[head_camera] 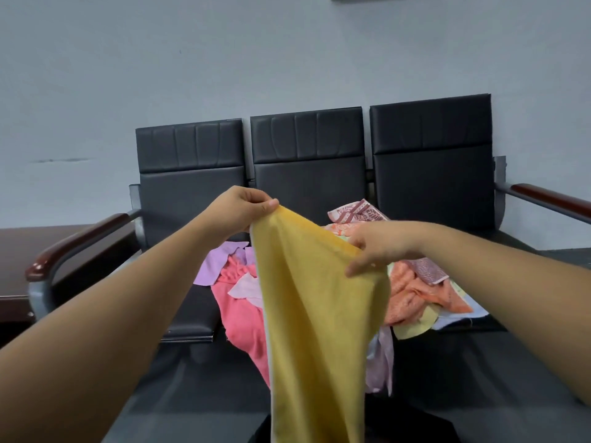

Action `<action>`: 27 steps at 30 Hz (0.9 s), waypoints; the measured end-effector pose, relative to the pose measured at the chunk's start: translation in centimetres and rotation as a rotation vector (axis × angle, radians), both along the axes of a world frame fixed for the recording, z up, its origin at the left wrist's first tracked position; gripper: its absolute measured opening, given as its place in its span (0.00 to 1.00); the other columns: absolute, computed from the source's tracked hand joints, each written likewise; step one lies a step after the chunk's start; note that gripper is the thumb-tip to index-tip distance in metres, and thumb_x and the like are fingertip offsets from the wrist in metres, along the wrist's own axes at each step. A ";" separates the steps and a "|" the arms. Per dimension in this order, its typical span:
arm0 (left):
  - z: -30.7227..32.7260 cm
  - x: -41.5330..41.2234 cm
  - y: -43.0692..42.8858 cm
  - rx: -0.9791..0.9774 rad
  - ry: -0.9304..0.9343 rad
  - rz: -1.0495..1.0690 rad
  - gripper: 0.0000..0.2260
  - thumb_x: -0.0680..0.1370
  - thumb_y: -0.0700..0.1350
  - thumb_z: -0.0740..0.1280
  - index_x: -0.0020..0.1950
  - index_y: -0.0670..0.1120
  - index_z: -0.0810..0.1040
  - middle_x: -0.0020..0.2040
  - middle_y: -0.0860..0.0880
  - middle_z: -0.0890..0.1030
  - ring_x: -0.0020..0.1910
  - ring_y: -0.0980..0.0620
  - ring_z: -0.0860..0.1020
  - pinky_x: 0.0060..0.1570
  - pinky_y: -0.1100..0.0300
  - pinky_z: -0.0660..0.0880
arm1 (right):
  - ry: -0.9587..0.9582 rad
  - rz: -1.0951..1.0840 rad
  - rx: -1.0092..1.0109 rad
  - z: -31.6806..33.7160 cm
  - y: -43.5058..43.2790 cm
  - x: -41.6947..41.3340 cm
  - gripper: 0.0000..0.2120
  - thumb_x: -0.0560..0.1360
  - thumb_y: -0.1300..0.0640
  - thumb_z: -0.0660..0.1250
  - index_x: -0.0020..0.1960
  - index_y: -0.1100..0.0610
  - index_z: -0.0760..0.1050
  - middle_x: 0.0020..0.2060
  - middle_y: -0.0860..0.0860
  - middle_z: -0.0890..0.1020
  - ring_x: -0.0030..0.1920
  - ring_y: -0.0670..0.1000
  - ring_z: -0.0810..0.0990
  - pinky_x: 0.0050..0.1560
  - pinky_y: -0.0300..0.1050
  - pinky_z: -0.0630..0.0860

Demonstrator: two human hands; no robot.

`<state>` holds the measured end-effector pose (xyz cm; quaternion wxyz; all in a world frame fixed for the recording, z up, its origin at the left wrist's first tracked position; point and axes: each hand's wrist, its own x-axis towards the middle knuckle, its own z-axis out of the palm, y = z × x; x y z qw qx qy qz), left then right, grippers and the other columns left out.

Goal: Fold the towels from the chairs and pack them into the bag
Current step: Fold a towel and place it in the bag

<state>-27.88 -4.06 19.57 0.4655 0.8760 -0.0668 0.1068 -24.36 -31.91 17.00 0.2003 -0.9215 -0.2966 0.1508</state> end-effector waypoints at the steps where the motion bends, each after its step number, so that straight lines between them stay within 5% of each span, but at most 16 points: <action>1: -0.2 0.2 0.4 0.012 -0.016 0.073 0.10 0.81 0.51 0.69 0.44 0.48 0.85 0.37 0.50 0.81 0.38 0.52 0.77 0.48 0.52 0.79 | -0.054 -0.029 -0.138 -0.6 -0.6 0.5 0.13 0.74 0.47 0.76 0.45 0.58 0.81 0.38 0.47 0.80 0.38 0.47 0.76 0.40 0.44 0.70; 4: -0.9 0.9 2.3 0.204 -0.047 0.318 0.10 0.81 0.52 0.67 0.47 0.48 0.83 0.38 0.50 0.79 0.37 0.52 0.75 0.40 0.58 0.75 | -0.076 -0.140 -0.264 -1.9 -3.0 1.7 0.11 0.75 0.49 0.74 0.46 0.56 0.79 0.41 0.48 0.80 0.43 0.52 0.80 0.44 0.47 0.76; 8: -1.7 1.4 4.9 0.651 0.073 0.407 0.13 0.83 0.54 0.63 0.53 0.47 0.82 0.44 0.49 0.79 0.43 0.47 0.77 0.45 0.57 0.71 | 0.062 -0.362 0.333 -2.6 -5.0 2.9 0.06 0.74 0.58 0.76 0.43 0.60 0.82 0.35 0.53 0.79 0.34 0.51 0.77 0.30 0.42 0.78; 11: -2.2 1.4 5.6 0.829 0.147 0.386 0.15 0.84 0.54 0.60 0.55 0.44 0.80 0.47 0.47 0.78 0.47 0.46 0.76 0.46 0.56 0.69 | 0.094 -0.492 0.734 -2.6 -4.8 3.5 0.06 0.73 0.62 0.76 0.46 0.63 0.81 0.38 0.56 0.81 0.39 0.53 0.79 0.35 0.43 0.76; 14: -2.4 1.2 5.8 0.700 0.152 0.423 0.16 0.84 0.52 0.61 0.50 0.41 0.81 0.42 0.45 0.82 0.40 0.47 0.80 0.40 0.57 0.73 | 0.133 -0.593 0.991 -2.3 -4.2 4.2 0.07 0.73 0.61 0.77 0.43 0.60 0.79 0.40 0.57 0.84 0.43 0.55 0.82 0.46 0.52 0.82; 18: -2.3 0.7 3.3 0.060 0.136 0.327 0.03 0.81 0.41 0.68 0.52 0.43 0.80 0.36 0.44 0.81 0.25 0.55 0.80 0.30 0.63 0.78 | -0.045 -0.633 1.019 -2.1 -2.6 4.5 0.04 0.75 0.58 0.76 0.45 0.58 0.82 0.41 0.53 0.85 0.43 0.53 0.84 0.47 0.51 0.83; 21: -1.5 0.3 0.9 -0.251 0.148 0.020 0.04 0.81 0.37 0.67 0.54 0.43 0.79 0.44 0.40 0.81 0.35 0.51 0.84 0.42 0.60 0.83 | -0.192 -0.569 0.957 -1.5 -0.9 3.4 0.03 0.74 0.56 0.77 0.43 0.53 0.84 0.39 0.49 0.85 0.40 0.48 0.83 0.43 0.43 0.77; 24: -0.6 -0.2 -0.8 -0.175 0.190 -0.213 0.08 0.80 0.36 0.68 0.58 0.38 0.79 0.54 0.40 0.85 0.51 0.48 0.85 0.52 0.59 0.80 | -0.235 -0.493 0.879 -0.7 0.7 2.1 0.01 0.76 0.58 0.75 0.47 0.55 0.84 0.37 0.51 0.83 0.35 0.46 0.81 0.36 0.39 0.77; 27: 0.0 -0.7 -2.2 0.029 0.157 -0.236 0.08 0.79 0.38 0.70 0.58 0.38 0.80 0.51 0.43 0.87 0.52 0.49 0.86 0.54 0.60 0.81 | -0.218 -0.411 0.845 -0.3 2.3 0.9 0.05 0.80 0.64 0.69 0.52 0.57 0.82 0.30 0.54 0.77 0.21 0.42 0.72 0.24 0.34 0.69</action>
